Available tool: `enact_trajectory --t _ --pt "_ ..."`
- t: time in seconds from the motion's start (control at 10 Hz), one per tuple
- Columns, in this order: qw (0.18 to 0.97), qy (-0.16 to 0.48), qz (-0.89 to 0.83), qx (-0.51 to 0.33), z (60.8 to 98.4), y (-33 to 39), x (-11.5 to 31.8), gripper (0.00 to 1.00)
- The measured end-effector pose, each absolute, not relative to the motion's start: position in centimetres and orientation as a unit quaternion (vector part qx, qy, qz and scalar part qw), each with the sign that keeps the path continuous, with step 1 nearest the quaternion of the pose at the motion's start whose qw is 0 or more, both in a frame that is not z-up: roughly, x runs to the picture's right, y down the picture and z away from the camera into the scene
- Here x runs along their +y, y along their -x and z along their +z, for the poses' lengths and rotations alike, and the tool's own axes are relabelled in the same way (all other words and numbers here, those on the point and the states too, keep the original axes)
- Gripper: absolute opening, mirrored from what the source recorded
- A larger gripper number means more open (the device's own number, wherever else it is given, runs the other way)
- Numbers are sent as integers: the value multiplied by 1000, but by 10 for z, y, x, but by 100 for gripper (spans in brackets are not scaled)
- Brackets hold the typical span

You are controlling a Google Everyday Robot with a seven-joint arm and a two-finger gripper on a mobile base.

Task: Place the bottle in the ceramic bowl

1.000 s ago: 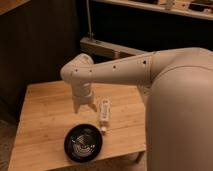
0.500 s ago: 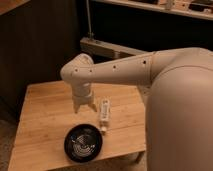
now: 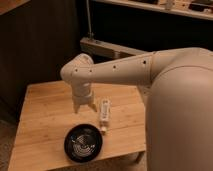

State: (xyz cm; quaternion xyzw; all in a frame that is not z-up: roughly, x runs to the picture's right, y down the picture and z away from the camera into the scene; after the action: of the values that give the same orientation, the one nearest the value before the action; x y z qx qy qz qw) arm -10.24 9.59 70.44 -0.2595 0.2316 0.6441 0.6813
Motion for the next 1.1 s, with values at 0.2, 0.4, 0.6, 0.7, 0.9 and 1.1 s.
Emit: enact_trajectory --t 0.2,0.4,0.6,0.7,0.9,1.1 --pt "681 260 644 232 704 102 96 65" --pt "689 250 639 234 704 101 94 65" --pt "714 225 624 223 706 92 80 65" --pt "728 207 619 210 707 74 64 65" --pt "744 185 620 168 701 55 42 65" --pt "743 179 631 132 703 13 27 65"
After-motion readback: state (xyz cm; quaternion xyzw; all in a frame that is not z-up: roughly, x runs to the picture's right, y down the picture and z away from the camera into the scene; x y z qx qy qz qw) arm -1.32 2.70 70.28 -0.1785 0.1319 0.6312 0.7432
